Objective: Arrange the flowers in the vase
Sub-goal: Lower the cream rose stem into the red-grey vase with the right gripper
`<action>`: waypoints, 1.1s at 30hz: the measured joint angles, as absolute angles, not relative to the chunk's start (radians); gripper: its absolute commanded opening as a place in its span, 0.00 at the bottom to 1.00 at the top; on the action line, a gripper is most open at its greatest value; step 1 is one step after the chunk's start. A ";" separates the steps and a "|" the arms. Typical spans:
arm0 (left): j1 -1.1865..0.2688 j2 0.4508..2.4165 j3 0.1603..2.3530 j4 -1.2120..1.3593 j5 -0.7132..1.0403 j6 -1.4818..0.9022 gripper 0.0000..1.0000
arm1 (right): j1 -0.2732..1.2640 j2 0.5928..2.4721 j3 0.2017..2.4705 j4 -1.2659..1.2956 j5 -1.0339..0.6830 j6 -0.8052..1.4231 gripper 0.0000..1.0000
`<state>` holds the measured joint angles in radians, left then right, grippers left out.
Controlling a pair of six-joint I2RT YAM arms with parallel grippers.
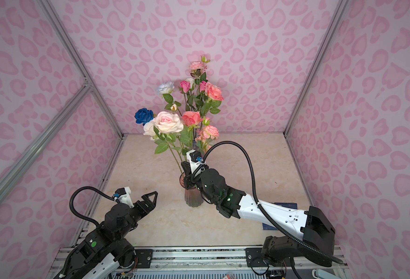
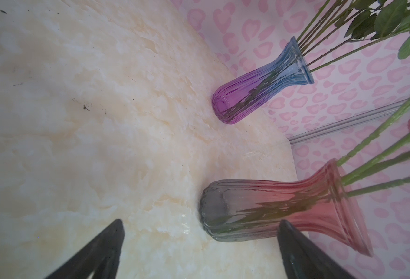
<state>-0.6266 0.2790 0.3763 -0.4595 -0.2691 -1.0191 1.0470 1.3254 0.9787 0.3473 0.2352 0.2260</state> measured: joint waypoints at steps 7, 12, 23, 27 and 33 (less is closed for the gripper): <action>-0.627 0.290 0.376 -0.446 -0.269 -1.019 1.00 | 1.048 1.297 0.969 0.346 0.257 0.228 0.19; -0.627 0.304 0.376 -0.445 -0.266 -1.019 1.00 | 1.052 1.262 0.967 0.334 0.270 0.236 0.20; -0.627 0.310 0.335 -0.415 -0.262 -1.019 1.00 | 1.074 1.164 1.028 0.136 0.355 0.281 0.27; -0.627 0.316 0.320 -0.398 -0.258 -1.023 1.00 | 1.073 1.174 1.142 -0.072 0.428 0.343 0.32; -0.627 0.358 0.338 -0.387 -0.258 -0.994 1.00 | 1.041 1.238 1.296 -0.419 0.471 0.485 0.40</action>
<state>-0.6266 0.3580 0.3382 -0.3874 -0.2584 -0.9943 1.0409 1.2385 1.2957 -0.4187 0.4709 0.4854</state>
